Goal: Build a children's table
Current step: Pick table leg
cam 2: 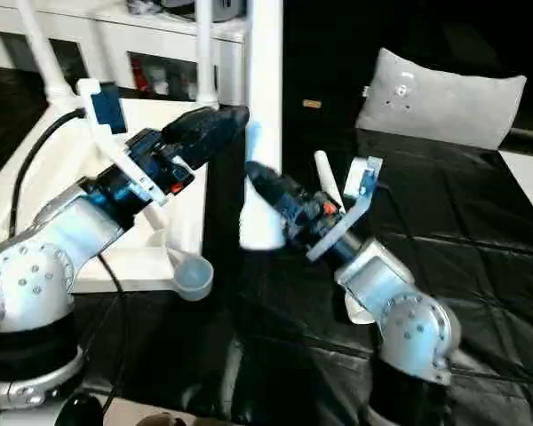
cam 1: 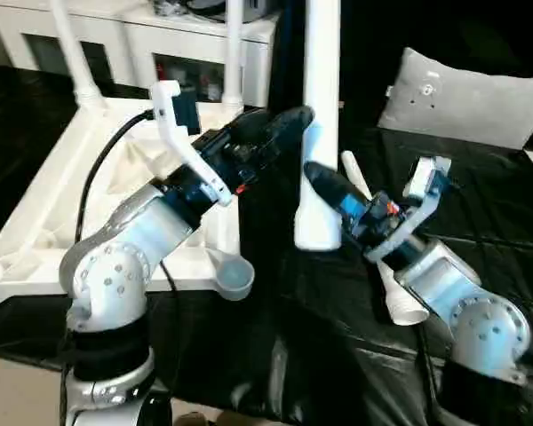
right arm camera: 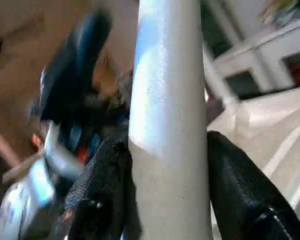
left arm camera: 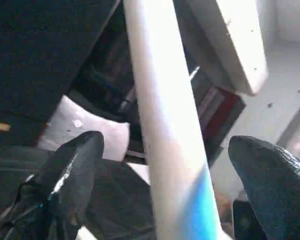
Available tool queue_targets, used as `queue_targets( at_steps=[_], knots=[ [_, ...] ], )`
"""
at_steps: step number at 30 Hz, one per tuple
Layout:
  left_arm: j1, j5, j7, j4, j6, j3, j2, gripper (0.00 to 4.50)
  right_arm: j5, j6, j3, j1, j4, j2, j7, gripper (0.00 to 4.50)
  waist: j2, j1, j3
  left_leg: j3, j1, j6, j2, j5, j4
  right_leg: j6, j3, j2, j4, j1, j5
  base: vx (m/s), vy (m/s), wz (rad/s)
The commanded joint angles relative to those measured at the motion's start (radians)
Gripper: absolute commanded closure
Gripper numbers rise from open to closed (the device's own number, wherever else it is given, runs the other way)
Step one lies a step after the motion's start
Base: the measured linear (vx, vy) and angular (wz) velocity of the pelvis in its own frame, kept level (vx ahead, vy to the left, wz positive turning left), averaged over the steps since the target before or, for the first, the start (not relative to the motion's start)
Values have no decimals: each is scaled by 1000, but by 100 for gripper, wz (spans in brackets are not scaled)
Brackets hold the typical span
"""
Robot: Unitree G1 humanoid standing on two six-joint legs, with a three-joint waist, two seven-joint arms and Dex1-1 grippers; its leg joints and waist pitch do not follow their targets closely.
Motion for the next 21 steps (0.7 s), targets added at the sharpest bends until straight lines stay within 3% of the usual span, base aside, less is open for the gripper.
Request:
queue_targets(
  at_steps=[1, 4, 9, 14, 21],
  knots=[
    [-27, 38, 4, 39, 34, -54, 19, 0, -29, -37, 55, 17, -39, -18, 39, 261, 8, 4, -66, 1, 20, -52, 37, -101, -66, -118, 36, -91, -84, 26, 45, 0, 0, 0],
    [-25, 60, 5, 58, 35, -82, 34, 0, -49, -55, 85, 27, -40, -26, 43, 261, 9, 4, -66, -2, 20, -56, 37, -118, -69, -101, 37, -92, -88, 24, 15, 0, 0, 0],
    [-22, 20, -9, 42, 21, -70, 20, 42, -128, -135, 135, 48, -17, -45, 15, 261, 7, 4, -67, 1, 18, -59, 36, -109, -66, -134, 37, -91, -83, 23, 53, 0, 0, 0],
    [8, 133, -94, 5, -69, -175, 103, 81, -175, -194, 157, 58, 19, -57, 4, 261, 6, 2, -68, 0, 16, -45, 38, -95, -68, -117, 36, -89, -81, 23, 72, 0, 0, 0],
    [22, 145, -115, -13, -93, -201, 114, 143, -206, -240, 199, 71, 35, -73, 15, 261, 7, -1, -68, 4, 17, -40, 37, -101, -65, -142, 36, -89, -77, 21, 86, 0, 0, 0]
  ],
)
